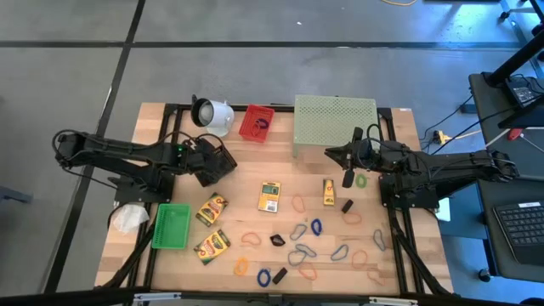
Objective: Pick & Place Office Desk Supplies
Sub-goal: Put the black rubber band into the black bin, then put the orange rubber band into the black bin
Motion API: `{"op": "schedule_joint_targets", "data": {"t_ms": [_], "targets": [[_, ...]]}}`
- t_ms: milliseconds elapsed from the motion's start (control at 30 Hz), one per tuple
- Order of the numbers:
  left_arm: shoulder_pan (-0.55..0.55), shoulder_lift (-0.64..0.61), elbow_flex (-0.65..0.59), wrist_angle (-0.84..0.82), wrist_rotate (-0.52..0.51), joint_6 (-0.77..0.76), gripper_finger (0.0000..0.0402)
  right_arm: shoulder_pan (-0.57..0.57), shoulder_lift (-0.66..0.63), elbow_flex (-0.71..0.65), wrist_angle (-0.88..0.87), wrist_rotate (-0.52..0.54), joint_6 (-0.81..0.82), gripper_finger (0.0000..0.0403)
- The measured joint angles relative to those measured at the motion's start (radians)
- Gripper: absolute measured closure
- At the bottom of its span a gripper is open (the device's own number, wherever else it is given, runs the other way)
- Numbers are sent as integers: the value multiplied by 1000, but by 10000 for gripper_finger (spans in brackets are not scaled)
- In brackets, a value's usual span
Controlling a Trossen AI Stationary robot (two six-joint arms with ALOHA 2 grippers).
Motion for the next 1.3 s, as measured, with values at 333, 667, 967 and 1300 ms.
{"op": "schedule_joint_targets", "data": {"t_ms": [333,667,967,1300], "targets": [[0,0,0,0,1,1,297,0,0,0,0,0,0,353],[0,0,0,16,9,24,270,0,0,0,0,0,-4,353],[-34,24,0,360,238,325,276,0,0,0,0,0,-5,353],[-220,227,0,636,392,344,263,0,0,0,2,0,-8,353]]}}
